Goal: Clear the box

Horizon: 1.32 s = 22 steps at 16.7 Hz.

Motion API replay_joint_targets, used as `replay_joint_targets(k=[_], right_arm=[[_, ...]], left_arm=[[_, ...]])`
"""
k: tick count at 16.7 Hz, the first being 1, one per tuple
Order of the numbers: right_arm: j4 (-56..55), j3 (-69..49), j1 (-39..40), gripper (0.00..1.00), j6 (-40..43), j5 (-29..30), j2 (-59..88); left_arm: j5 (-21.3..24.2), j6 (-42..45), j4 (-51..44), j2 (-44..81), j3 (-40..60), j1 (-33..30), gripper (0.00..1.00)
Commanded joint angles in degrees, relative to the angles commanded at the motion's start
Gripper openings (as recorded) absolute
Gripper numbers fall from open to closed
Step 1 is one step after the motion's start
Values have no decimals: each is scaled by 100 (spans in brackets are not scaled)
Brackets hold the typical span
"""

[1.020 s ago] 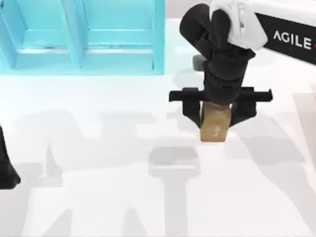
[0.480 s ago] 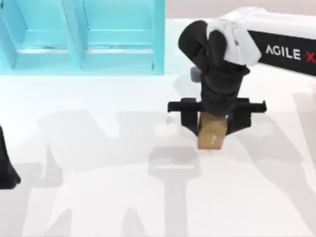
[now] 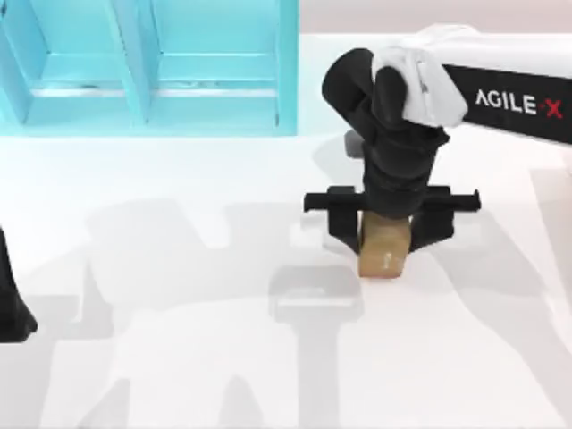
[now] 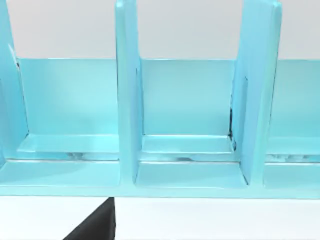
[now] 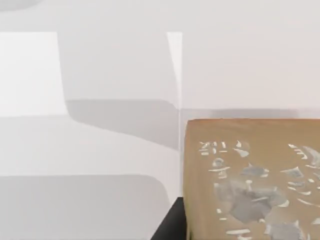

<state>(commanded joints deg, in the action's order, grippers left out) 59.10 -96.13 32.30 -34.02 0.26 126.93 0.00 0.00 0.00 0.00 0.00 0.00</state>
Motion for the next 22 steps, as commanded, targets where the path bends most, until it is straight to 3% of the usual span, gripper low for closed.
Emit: replay_joint_targets(k=[10, 22], right_arm=[[0, 0, 0, 98, 0, 0, 0], [222, -198, -1, 100, -8, -1, -19]], left_arm=[[0, 0, 0, 0, 0, 0, 100], [0, 0, 0, 0, 0, 0, 100]])
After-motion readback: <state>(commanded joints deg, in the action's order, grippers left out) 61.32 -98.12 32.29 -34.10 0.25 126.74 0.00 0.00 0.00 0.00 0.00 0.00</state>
